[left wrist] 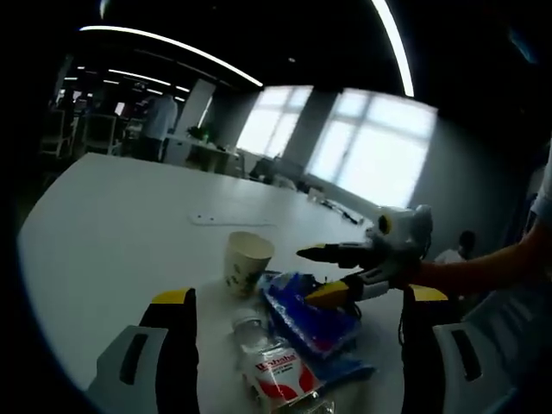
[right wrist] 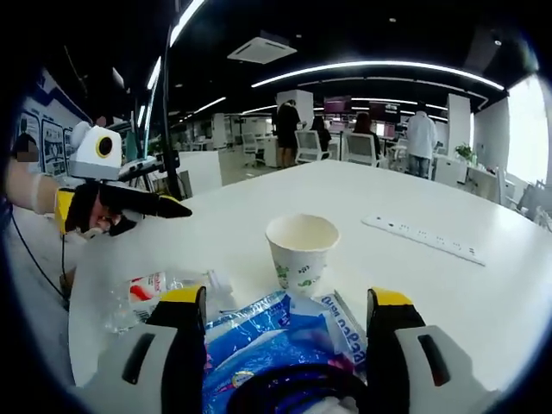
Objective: Arrange the tabletop items into an orderly group along one side of the table until the central work area is clear of visible clutter.
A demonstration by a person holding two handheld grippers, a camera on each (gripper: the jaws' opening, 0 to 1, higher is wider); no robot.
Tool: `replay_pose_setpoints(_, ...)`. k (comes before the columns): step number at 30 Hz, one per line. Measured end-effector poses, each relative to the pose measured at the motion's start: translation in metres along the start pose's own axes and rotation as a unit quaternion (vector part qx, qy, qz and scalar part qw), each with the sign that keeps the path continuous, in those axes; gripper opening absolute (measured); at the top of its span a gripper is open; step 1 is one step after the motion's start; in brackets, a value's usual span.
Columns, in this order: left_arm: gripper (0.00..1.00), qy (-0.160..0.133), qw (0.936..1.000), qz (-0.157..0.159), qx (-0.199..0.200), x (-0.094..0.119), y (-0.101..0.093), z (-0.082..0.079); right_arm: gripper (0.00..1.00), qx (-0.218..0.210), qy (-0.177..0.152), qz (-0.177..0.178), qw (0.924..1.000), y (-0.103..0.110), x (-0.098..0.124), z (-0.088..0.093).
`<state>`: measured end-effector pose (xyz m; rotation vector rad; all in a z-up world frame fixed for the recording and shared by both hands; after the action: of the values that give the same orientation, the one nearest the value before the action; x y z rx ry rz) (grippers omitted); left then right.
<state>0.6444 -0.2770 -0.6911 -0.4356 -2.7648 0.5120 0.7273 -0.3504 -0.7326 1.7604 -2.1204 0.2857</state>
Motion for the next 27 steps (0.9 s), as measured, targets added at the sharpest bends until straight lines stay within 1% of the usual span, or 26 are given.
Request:
replay_pose_setpoints(3, 0.97, -0.005, 0.9999, -0.006, 0.007, 0.004, 0.002, 0.000, 0.78, -0.012, 0.006, -0.004, 0.9999, 0.007, 0.004, 0.003)
replay_pose_setpoints(4, 0.97, -0.006, 0.9999, -0.008, 0.007, 0.005, 0.003, 0.000, 0.79, -0.031, 0.003, -0.012, 0.9995, 0.012, 0.006, 0.003)
replay_pose_setpoints(6, 0.96, -0.004, 0.9999, -0.010, 0.009, 0.007, 0.004, 0.001, 0.78, -0.042, -0.001, -0.014, 0.9990, 0.015, 0.009, 0.002)
replay_pose_setpoints(8, 0.95, -0.005, 0.9999, -0.013, 0.009, 0.010, 0.004, 0.002, 0.79, -0.043, 0.003, -0.020, 0.9989, 0.018, 0.007, 0.002)
replay_pose_setpoints(9, 0.95, -0.006, 0.9998, -0.014, 0.010, 0.012, 0.005, 0.002, 0.78, -0.040, 0.023, -0.022, 0.9987, 0.019, 0.007, 0.004)
replay_pose_setpoints(10, 0.95, -0.009, 0.9998, -0.016, 0.013, 0.014, 0.005, 0.001, 0.78, -0.036, 0.020, -0.024, 0.9989, 0.021, 0.007, 0.001)
replay_pose_setpoints(16, 0.94, -0.011, 0.9996, -0.019, 0.016, 0.021, 0.008, 0.002, 0.77, -0.013, 0.031, -0.040, 0.9987, 0.038, 0.014, -0.008)
replay_pose_setpoints(24, 0.93, -0.017, 0.9994, -0.021, 0.021, 0.032, 0.008, 0.006, 0.77, -0.005, 0.040, -0.061, 0.9973, 0.064, 0.021, -0.016)
replay_pose_setpoints(27, 0.93, -0.018, 0.9994, -0.019, 0.023, 0.037, 0.005, 0.009, 0.77, -0.003, 0.042, -0.066, 0.9969, 0.071, 0.022, -0.017)
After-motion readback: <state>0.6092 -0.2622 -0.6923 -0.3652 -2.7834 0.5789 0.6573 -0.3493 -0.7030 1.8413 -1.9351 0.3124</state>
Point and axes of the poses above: the point that each gripper's makers call its tool centre point, and the gripper's own axes: x roughly backward along the fingers, y roughly to its left, z roughly out of its underside, the point moved 1 cm from there along x, roughly backward along the fingers, and after that the axes turned 5 degrees about -z, right-handed, at the moved point
